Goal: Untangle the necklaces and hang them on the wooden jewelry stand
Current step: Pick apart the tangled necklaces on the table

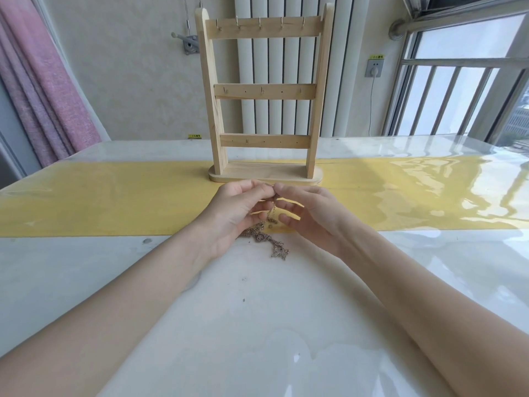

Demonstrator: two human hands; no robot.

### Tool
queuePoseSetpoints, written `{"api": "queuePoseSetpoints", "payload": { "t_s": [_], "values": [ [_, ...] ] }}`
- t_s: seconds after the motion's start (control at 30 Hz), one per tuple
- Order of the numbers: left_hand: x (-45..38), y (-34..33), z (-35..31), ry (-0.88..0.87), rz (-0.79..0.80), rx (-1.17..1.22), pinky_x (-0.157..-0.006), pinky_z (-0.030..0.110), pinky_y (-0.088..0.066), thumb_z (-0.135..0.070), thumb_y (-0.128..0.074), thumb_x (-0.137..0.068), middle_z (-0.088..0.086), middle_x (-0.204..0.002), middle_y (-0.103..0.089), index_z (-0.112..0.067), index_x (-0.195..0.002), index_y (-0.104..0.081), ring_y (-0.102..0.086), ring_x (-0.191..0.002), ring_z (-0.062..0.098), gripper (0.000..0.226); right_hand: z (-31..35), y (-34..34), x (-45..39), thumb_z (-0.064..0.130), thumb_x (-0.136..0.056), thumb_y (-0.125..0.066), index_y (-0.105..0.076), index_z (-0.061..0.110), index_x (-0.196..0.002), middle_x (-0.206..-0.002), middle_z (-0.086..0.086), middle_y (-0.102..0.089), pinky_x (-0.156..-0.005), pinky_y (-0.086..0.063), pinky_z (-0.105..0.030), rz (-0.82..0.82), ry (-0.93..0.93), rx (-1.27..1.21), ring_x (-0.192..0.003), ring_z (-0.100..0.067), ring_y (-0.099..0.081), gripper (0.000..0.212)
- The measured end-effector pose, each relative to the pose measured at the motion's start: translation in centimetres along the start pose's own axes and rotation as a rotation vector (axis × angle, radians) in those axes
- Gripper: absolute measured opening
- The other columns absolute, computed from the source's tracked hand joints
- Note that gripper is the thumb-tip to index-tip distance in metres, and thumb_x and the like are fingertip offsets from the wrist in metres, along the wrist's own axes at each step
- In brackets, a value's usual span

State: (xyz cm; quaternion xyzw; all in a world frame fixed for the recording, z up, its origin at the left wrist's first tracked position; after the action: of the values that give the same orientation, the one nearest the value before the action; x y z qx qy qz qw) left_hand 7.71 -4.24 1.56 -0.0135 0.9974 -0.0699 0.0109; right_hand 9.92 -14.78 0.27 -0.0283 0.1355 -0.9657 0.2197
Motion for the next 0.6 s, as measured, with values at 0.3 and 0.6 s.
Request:
{"api": "queuePoseSetpoints", "payload": {
  "t_s": [0.3, 0.6],
  "values": [
    [0.2, -1.0, 0.0, 0.005, 0.084, 0.131, -0.051, 0.015, -0.044, -0.003, -0.058, -0.087, -0.004, -0.066, -0.058, -0.015, -0.075, -0.059, -0.053, -0.06, 0.006, 0.017, 0.3, 1.5, -0.5, 0.007, -0.087, -0.061, -0.066, 0.017, -0.061, -0.077, 0.003, -0.059, -0.067, -0.042, -0.024, -0.157, 0.041, -0.07, -0.087, -0.016, -0.048, 0.028],
    [-0.1, -0.9, -0.2, 0.041, 0.08, 0.394, -0.057, 0.015, -0.051, -0.005, -0.057, -0.087, 0.003, -0.072, -0.057, -0.008, -0.078, -0.058, -0.056, -0.06, 0.008, 0.008, 0.0, 2.1, -0.3, 0.009, -0.086, -0.061, -0.061, 0.015, -0.073, -0.077, 0.004, -0.055, -0.062, -0.04, -0.023, -0.272, 0.026, -0.073, -0.08, -0.015, -0.049, 0.015]
  ]
}}
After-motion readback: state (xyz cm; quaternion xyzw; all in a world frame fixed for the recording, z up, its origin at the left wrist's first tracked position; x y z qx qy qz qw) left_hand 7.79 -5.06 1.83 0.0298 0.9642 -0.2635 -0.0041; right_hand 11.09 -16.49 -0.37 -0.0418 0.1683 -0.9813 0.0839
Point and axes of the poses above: each hand's wrist, its own x-axis away from the middle knuckle, its own y-axis out of the back of the hand, z = x × y, the point moved 8 cm from there along -x, towards the middle knuckle
